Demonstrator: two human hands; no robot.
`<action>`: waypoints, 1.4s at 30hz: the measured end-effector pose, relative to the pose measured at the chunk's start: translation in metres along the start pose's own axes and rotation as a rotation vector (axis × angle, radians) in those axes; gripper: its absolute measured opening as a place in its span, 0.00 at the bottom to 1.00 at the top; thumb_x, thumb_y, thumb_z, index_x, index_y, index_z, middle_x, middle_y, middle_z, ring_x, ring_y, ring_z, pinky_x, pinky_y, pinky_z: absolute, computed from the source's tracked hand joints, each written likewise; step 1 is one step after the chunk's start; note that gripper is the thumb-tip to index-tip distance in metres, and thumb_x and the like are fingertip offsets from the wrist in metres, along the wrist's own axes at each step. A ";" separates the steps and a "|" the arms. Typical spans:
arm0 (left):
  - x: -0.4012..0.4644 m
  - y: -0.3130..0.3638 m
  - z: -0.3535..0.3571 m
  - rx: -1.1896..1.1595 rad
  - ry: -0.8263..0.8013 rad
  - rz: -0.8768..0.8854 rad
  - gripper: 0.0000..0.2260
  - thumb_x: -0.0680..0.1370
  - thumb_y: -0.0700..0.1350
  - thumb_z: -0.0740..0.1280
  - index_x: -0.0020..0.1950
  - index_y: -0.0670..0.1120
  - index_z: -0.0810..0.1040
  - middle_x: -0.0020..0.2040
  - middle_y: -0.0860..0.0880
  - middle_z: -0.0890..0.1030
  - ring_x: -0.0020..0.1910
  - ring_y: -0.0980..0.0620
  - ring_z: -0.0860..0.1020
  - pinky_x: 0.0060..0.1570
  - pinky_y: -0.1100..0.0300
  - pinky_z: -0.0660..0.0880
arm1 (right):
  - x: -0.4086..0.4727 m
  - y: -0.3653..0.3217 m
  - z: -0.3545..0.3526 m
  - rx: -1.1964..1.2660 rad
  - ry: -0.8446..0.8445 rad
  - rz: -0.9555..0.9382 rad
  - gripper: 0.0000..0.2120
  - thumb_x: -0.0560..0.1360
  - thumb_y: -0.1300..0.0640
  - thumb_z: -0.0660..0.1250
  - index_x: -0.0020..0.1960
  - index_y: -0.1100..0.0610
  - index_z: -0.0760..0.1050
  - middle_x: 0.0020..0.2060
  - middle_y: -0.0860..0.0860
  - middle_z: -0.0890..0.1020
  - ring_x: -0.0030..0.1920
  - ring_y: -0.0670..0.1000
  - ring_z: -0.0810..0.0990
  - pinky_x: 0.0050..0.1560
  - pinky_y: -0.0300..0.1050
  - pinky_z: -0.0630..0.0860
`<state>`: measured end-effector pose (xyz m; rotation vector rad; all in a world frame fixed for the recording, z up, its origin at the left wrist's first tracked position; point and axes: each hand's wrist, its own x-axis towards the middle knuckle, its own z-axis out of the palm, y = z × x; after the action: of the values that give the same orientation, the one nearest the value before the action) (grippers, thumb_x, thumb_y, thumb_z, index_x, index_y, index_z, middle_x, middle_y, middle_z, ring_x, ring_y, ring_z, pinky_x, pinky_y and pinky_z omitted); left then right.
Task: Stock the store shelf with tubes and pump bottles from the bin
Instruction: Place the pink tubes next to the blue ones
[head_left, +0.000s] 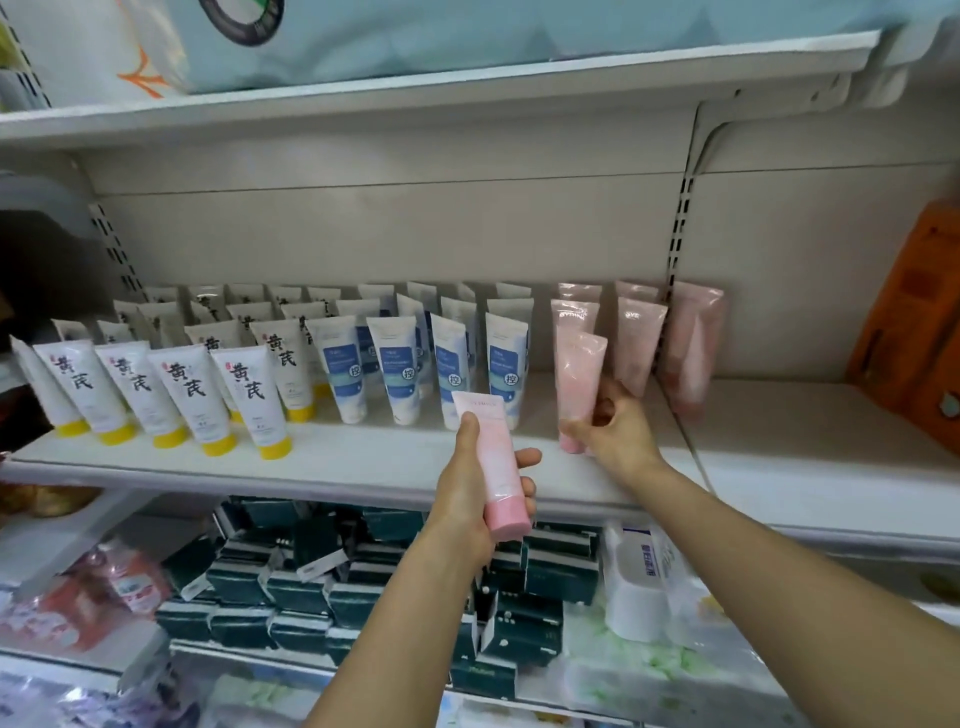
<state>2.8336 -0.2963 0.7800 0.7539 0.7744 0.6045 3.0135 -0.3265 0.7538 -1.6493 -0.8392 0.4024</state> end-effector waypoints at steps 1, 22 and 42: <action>0.003 0.000 -0.001 0.002 -0.001 -0.002 0.22 0.80 0.63 0.57 0.55 0.45 0.76 0.46 0.41 0.84 0.27 0.49 0.73 0.26 0.61 0.72 | 0.003 0.000 0.002 -0.004 -0.008 -0.001 0.22 0.70 0.65 0.74 0.61 0.57 0.70 0.49 0.54 0.81 0.47 0.53 0.80 0.41 0.36 0.76; 0.015 -0.011 0.013 0.051 -0.084 0.073 0.14 0.81 0.53 0.62 0.56 0.42 0.75 0.49 0.40 0.85 0.30 0.48 0.77 0.30 0.58 0.77 | -0.002 0.003 -0.006 -0.215 0.009 0.120 0.17 0.72 0.65 0.69 0.57 0.61 0.66 0.49 0.54 0.75 0.50 0.54 0.76 0.50 0.47 0.75; 0.018 -0.038 0.073 0.248 -0.132 0.257 0.07 0.82 0.50 0.59 0.58 0.52 0.75 0.50 0.45 0.83 0.47 0.47 0.83 0.40 0.51 0.81 | -0.056 -0.026 -0.068 -0.071 -0.489 0.114 0.14 0.70 0.58 0.76 0.53 0.59 0.78 0.40 0.52 0.85 0.34 0.47 0.81 0.30 0.37 0.72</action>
<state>2.9091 -0.3330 0.7789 1.1216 0.6416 0.6883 3.0124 -0.4131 0.7863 -1.6944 -1.1295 0.8885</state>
